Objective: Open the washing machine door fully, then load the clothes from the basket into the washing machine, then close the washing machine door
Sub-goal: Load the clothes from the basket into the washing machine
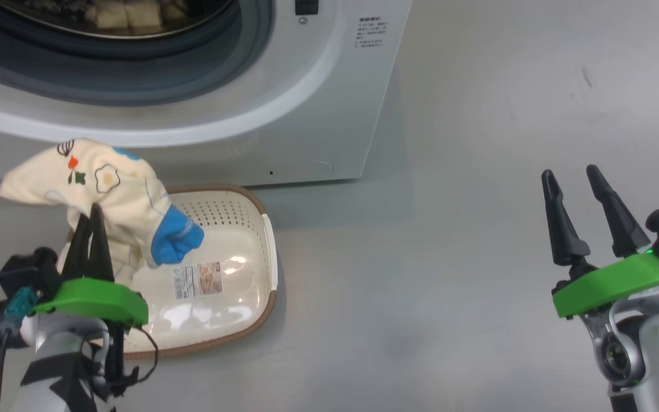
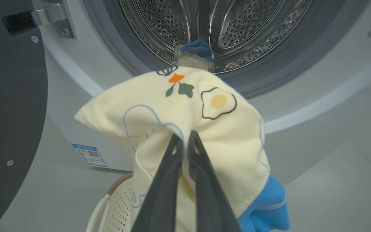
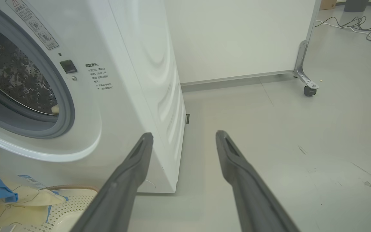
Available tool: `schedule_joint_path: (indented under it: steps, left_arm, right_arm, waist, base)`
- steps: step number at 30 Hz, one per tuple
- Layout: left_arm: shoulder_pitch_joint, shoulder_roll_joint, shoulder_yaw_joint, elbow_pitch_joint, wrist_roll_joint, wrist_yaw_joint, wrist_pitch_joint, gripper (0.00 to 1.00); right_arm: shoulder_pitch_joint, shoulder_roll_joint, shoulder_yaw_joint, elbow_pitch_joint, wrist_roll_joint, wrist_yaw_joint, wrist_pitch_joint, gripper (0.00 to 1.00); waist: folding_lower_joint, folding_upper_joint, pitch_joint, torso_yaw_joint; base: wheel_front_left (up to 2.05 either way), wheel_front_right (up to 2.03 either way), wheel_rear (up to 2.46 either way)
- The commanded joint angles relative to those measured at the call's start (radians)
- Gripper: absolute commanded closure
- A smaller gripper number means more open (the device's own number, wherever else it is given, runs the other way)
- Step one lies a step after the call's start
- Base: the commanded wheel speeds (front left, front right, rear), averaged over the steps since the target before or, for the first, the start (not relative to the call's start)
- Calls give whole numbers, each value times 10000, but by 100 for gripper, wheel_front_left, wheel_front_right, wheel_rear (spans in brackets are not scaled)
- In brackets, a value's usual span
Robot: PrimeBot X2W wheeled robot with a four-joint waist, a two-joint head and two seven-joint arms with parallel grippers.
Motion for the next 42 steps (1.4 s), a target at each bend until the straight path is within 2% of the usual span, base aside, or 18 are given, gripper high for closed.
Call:
schedule_joint_path:
  steps: [1, 10, 19, 42]
  left_arm:
    - [189, 216, 387, -468, 106, 80, -140, 100]
    - [1524, 166, 291, -1132, 123, 172, -52, 100]
    - [2156, 231, 207, -1746, 64, 338, 319, 100]
    - [2135, 302, -8, -2192, -109, 435, 581, 100]
  right_arm:
    - [133, -193, 216, -234, 97, 0, 57, 0]
    - [687, -385, 347, -19, 186, 0, 205, 0]
    - [1024, -361, 430, 56, 299, 0, 268, 0]
    - [852, -264, 691, 133, 395, 0, 179, 0]
  waist:
    - [1, -1, -812, 29]
    - [1, -1, -2170, 88]
    - [1, -1, -2729, 216]
    - [1, -1, -2395, 368]
  base:
    - [0, 0, 0]
    - [0, 0, 0]
    - [0, 0, 0]
    - [0, 0, 0]
